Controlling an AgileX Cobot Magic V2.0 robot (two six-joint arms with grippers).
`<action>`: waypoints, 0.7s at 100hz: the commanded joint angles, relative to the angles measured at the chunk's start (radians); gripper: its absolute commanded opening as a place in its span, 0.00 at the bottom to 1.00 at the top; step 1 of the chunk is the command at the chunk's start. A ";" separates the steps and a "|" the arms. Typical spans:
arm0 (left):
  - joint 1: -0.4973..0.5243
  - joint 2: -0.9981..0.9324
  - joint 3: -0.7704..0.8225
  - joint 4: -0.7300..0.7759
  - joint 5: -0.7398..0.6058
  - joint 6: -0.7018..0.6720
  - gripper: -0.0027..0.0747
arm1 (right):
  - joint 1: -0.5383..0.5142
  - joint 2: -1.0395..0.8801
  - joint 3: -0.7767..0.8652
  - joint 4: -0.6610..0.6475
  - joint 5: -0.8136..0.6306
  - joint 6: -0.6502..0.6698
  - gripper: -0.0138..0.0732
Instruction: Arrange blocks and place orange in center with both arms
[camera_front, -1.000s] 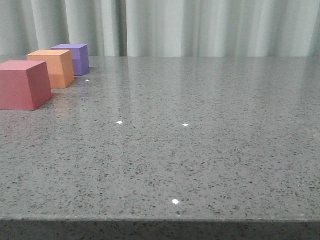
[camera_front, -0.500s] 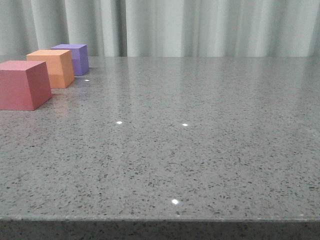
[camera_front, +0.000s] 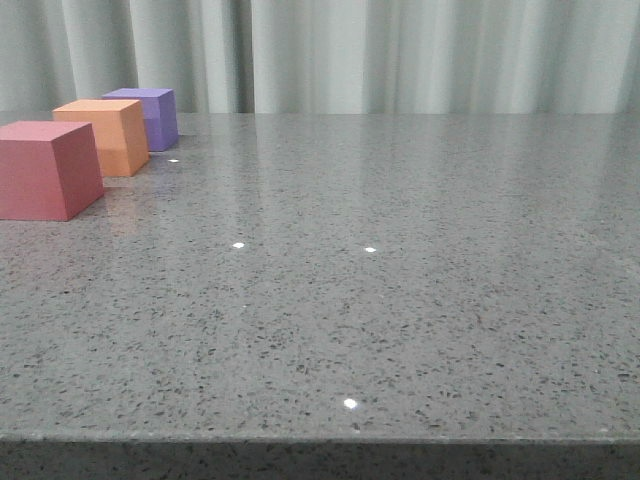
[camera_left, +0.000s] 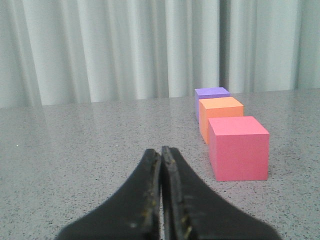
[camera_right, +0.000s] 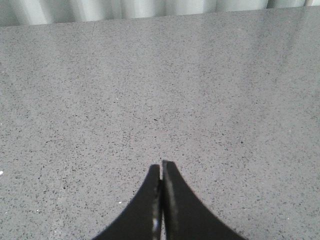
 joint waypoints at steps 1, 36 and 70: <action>0.002 -0.032 0.044 -0.009 -0.077 -0.009 0.01 | -0.003 0.001 -0.025 -0.024 -0.071 -0.008 0.08; 0.002 -0.032 0.044 -0.009 -0.077 -0.009 0.01 | -0.003 -0.026 -0.016 0.002 -0.099 -0.008 0.08; 0.002 -0.032 0.044 -0.009 -0.077 -0.009 0.01 | -0.003 -0.263 0.217 0.246 -0.390 -0.219 0.08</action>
